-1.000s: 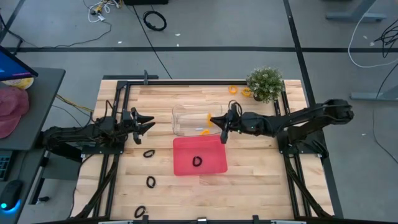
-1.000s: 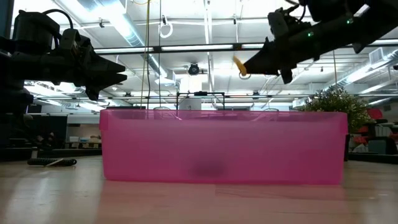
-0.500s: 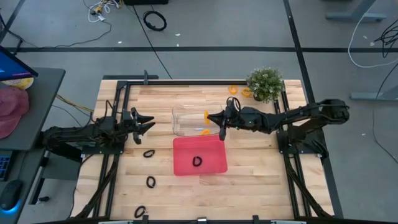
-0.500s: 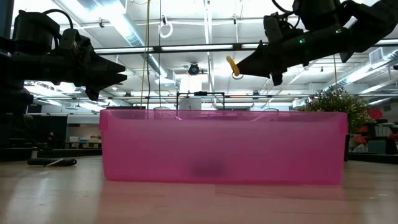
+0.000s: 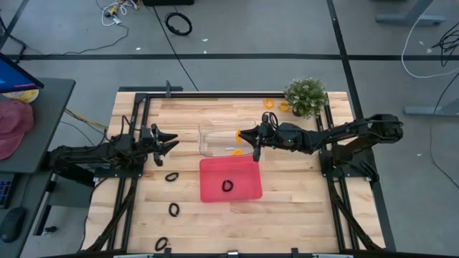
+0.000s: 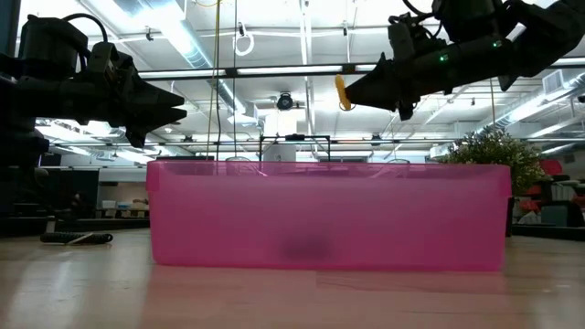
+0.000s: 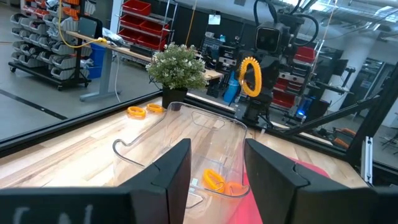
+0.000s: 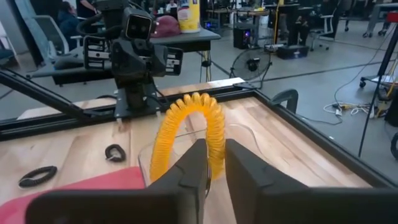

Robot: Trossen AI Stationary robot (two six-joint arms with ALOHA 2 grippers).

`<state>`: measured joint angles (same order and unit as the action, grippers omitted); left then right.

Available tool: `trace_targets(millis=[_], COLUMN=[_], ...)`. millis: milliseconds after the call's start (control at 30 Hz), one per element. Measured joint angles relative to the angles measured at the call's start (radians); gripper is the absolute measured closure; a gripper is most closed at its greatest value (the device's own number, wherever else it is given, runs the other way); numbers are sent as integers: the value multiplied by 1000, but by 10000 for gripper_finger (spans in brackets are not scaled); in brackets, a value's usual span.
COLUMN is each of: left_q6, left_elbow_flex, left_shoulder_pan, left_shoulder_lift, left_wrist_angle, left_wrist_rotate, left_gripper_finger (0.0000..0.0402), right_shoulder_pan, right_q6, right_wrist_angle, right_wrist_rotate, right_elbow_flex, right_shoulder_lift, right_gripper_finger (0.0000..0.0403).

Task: Sort spring keychains
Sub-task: Put the yellow spring keychain into the transparent bin

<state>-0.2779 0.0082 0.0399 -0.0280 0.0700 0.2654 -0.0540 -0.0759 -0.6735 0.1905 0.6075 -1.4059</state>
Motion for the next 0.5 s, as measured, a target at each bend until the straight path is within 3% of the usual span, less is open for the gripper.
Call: trace_targets(millis=[500], left_q6=[0], left_elbow_flex=[0], left_shoulder_pan=[0], left_shoulder_lift=[0], left_wrist_angle=[0], left_wrist_rotate=[0], left_gripper_finger=[248], right_shoulder_pan=[-13], right_q6=[16], right_wrist_angle=[-10], right_wrist_rotate=[2], right_elbow_flex=[0], right_shoulder_lift=[1], right_gripper_finger=[286])
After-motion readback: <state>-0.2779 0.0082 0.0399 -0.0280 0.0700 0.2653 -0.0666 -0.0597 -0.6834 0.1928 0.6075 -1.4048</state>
